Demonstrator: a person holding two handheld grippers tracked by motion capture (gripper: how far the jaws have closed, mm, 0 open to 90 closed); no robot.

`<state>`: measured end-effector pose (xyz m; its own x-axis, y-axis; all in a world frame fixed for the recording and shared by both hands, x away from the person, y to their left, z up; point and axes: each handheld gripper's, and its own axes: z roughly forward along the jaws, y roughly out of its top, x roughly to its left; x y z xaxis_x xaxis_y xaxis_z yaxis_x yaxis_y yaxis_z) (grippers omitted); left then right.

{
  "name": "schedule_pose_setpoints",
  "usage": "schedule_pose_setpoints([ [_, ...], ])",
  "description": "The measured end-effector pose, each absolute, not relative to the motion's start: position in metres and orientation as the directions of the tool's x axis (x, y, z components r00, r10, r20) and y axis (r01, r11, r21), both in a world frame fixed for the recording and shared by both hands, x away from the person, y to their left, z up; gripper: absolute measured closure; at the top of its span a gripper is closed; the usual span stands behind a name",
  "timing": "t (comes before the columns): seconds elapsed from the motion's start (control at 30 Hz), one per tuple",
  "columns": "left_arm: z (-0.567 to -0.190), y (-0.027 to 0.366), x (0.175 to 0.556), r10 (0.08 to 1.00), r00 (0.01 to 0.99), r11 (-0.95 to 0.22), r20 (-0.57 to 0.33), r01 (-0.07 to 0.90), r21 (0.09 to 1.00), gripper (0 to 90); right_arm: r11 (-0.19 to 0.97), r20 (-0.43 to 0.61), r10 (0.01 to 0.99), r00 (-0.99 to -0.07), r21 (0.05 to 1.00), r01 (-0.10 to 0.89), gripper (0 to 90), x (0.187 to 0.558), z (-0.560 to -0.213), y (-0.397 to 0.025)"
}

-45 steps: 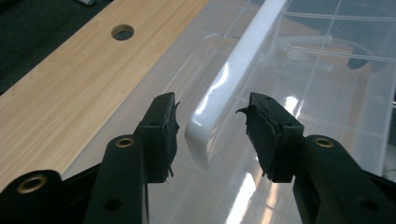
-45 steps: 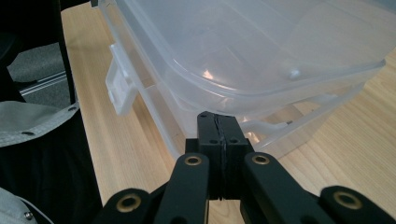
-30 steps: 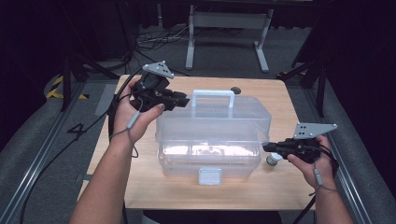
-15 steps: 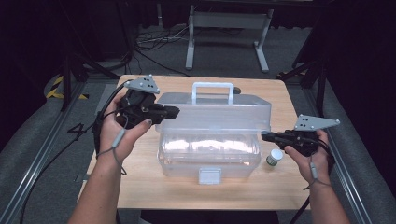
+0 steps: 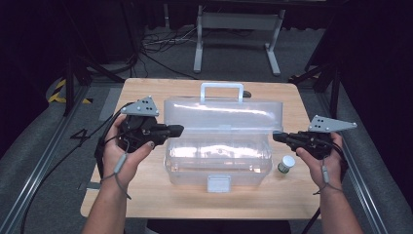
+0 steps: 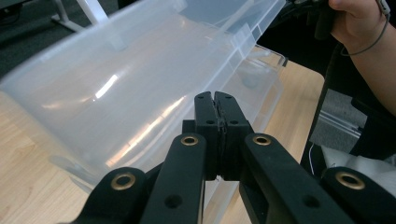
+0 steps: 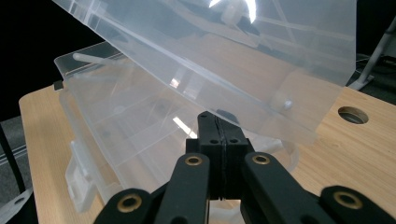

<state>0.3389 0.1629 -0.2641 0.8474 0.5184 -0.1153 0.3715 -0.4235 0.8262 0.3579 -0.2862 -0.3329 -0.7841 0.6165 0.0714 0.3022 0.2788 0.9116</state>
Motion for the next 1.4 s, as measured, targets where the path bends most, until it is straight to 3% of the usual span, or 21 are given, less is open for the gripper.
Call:
schedule_pose_setpoints([
  [0.37, -0.298, 0.165, 0.342, 0.542, 0.824, -0.388, -0.165, 0.420, 0.821, 89.2, 0.259, 0.059, 0.650, -0.757, 0.920, 0.295, 90.0, 0.361, -0.331, -0.281],
  [0.53, -0.309, 0.166, 0.345, 0.631, 0.769, -0.392, -0.106, 0.434, 0.811, 88.8, 0.250, 0.062, 0.654, -0.754, 0.923, 0.292, 90.0, 0.361, -0.332, -0.281],
  [0.87, -0.317, 0.176, 0.347, 0.721, 0.686, -0.311, -0.098, 0.447, 0.839, 89.1, 0.254, 0.057, 0.649, -0.759, 0.924, 0.287, 90.0, 0.360, -0.333, -0.281],
  [1.03, -0.321, 0.182, 0.352, 0.721, 0.675, -0.248, -0.157, 0.464, 0.850, 88.2, 0.255, 0.056, 0.649, -0.759, 0.924, 0.286, 90.0, 0.359, -0.333, -0.280],
  [1.4, -0.324, 0.184, 0.354, 0.729, 0.669, -0.246, -0.142, 0.450, 0.858, 88.8, 0.275, 0.056, 0.642, -0.765, 0.914, 0.297, 88.2, 0.357, -0.334, -0.280],
])
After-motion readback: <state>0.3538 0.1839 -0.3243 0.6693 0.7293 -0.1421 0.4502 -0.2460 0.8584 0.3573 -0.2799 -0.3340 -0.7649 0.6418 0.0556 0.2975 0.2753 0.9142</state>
